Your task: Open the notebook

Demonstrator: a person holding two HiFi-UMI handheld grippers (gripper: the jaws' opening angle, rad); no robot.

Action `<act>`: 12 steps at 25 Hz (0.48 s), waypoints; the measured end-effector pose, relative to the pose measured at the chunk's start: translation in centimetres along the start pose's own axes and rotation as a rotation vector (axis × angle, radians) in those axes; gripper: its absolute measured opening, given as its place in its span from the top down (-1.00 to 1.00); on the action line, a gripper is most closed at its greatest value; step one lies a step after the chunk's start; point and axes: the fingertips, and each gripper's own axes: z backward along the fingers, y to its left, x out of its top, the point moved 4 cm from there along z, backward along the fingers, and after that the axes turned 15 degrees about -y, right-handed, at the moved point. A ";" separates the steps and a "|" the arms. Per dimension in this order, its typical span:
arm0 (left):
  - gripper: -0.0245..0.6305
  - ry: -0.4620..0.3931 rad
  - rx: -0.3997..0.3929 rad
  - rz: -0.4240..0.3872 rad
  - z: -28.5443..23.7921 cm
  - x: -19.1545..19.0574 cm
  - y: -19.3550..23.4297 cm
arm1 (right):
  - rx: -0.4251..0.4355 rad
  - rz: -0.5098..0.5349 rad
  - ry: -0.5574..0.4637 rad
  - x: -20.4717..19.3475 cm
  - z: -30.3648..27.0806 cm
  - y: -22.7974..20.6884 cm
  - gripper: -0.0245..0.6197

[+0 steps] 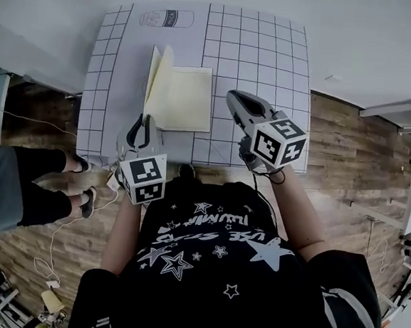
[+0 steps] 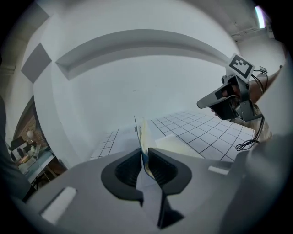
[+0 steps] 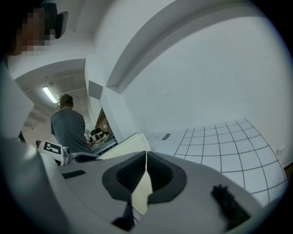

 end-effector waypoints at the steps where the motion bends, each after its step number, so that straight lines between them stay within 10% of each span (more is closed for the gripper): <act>1: 0.75 -0.001 0.005 0.009 0.1 -0.5 0.9 | 0.004 0.002 -0.002 0.0 -0.7 0.5 0.87; 12: 0.64 0.093 -0.004 0.153 -0.5 -7.1 7.2 | 0.055 0.002 0.036 -2.1 -4.9 5.3 0.87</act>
